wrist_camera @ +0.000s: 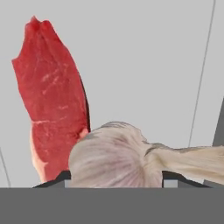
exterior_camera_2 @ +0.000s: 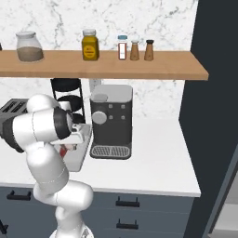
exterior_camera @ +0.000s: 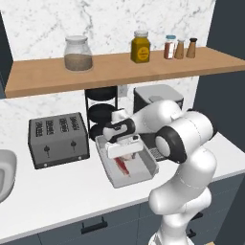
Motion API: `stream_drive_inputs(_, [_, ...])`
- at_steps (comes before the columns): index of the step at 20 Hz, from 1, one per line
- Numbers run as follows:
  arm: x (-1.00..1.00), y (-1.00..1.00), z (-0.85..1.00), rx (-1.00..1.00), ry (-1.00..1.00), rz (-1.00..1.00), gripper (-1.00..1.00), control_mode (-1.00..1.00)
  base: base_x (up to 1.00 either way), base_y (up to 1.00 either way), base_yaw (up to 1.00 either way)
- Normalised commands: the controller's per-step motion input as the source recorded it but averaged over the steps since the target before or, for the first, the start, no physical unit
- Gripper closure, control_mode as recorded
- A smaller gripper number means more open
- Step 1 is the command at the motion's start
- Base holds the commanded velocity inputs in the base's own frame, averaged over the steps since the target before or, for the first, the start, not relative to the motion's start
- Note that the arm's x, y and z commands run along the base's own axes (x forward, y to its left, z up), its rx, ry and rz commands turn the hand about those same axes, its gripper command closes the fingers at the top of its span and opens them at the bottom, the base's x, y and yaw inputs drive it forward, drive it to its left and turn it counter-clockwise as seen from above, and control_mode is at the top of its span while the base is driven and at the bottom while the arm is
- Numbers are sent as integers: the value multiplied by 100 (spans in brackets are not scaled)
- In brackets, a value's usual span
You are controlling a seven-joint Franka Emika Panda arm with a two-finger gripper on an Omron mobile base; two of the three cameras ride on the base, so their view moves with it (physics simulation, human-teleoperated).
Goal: Place one garlic and one steak in each tupperware on the nearby counter, to pack two identical lunches.
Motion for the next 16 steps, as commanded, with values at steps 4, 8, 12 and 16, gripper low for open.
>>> stream_drive_inputs(4, [0, 0, 8, 0, 0, 0, -100, -100, 0, 0, 0])
stream_drive_inputs(8, [0, 0, 17, -2, 0, 0, -100, -100, 0, 0, 0])
stream_drive_inputs(12, [-1, 0, 9, -2, 0, 0, -100, -100, 0, 0, 0])
stream_drive_inputs(16, [-13, 0, 24, -2, 0, 0, -100, -100, 0, 0, 0])
